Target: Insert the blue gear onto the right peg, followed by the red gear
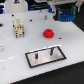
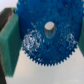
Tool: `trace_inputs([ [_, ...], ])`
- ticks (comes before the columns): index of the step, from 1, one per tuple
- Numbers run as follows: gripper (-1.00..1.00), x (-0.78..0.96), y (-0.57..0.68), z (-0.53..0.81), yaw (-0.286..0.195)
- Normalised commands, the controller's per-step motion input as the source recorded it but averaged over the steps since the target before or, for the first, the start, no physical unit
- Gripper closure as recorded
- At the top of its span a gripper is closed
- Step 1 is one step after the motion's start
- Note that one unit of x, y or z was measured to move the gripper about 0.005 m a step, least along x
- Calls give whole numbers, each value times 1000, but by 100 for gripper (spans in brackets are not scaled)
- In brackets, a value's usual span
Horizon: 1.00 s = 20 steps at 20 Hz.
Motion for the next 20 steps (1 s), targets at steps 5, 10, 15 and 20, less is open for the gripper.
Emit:
trace_inputs([
  [5,100,825,-286,298,0],
  [10,100,785,-289,206,0],
  [15,100,723,-295,84,0],
  [20,100,508,-260,2,0],
])
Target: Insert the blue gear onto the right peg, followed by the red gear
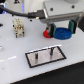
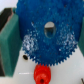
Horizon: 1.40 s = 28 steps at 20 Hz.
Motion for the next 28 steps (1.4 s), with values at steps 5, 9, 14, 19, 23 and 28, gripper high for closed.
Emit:
trace_inputs([
  [5,100,393,-252,-76,0],
  [9,100,360,-182,-73,0],
  [14,100,240,-73,-73,0],
  [19,100,192,-21,-94,0],
  [23,100,202,17,-178,0],
  [28,100,167,70,-86,0],
])
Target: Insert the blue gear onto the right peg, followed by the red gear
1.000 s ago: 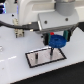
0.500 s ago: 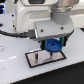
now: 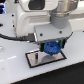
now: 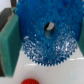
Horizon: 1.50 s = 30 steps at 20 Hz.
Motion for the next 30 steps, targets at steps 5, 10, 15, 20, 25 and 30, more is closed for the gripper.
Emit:
trace_inputs([
  [5,100,164,124,105,0],
  [10,100,181,95,108,0],
  [15,100,2,-22,256,0],
  [20,100,218,-55,10,0],
  [25,100,258,-20,-80,0],
  [30,100,212,29,-169,0],
])
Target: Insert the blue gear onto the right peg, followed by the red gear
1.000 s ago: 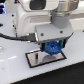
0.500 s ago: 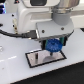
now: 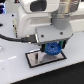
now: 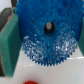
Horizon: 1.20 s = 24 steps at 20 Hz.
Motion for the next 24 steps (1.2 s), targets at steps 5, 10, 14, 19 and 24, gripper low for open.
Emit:
trace_inputs([
  [5,100,196,89,-212,0],
  [10,100,166,48,-161,0],
  [14,-100,-1,171,58,0],
  [19,-100,-11,200,362,0],
  [24,-100,-117,142,492,0],
])
